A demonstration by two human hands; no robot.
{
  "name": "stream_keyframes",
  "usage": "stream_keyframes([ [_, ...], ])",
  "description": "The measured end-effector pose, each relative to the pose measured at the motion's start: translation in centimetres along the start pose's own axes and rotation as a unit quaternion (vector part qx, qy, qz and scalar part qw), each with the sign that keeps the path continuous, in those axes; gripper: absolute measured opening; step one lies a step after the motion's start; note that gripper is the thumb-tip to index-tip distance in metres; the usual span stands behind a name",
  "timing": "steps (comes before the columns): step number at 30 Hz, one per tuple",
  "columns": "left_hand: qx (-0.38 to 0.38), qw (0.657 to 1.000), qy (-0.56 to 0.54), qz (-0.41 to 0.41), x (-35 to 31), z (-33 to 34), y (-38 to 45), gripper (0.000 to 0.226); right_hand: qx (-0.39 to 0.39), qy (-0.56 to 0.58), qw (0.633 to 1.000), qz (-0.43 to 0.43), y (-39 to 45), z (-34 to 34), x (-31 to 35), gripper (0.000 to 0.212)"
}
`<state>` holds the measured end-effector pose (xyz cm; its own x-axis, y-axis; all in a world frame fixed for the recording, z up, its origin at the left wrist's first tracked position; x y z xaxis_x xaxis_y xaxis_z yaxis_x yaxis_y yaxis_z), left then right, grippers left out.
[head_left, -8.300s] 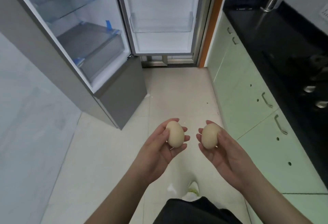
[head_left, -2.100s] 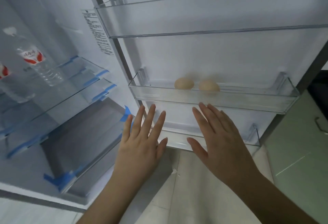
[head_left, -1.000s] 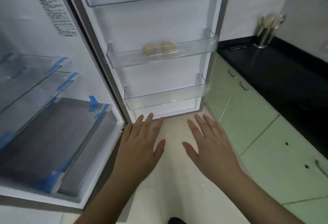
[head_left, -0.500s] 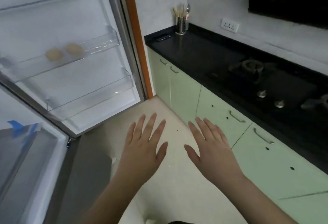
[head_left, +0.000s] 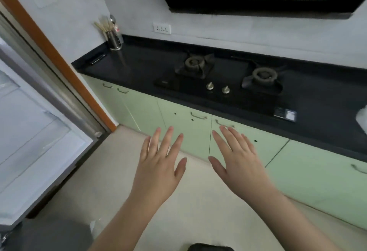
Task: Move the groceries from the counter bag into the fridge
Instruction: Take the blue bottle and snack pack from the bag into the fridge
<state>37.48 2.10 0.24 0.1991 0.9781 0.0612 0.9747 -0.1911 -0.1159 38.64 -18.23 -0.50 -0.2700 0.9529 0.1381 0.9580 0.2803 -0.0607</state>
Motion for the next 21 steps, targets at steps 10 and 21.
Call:
stream_keyframes([
  [10,-0.011,0.985,-0.003,0.171,-2.9,-1.0,4.7,0.065,-0.024,-0.025,0.989,0.143,-4.1,-0.7,-2.1,0.063],
  [21,0.001,0.94,0.006,0.34,-12.3,-2.6,7.3,0.066,-0.063,-0.013,0.949,0.307,-11.3,-0.9,-6.0,0.062],
])
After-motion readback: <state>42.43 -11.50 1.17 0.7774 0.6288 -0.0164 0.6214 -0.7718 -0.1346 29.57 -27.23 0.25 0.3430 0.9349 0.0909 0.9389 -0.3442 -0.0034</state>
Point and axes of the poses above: each hand's wrist, its own y-axis towards the middle knuckle, its own z-axis out of the palm, x = y × z, the point moved 2 cm from there along y, towards the middle knuckle, and after that the axes turned 11 degrees about x, right-handed, at the moved point
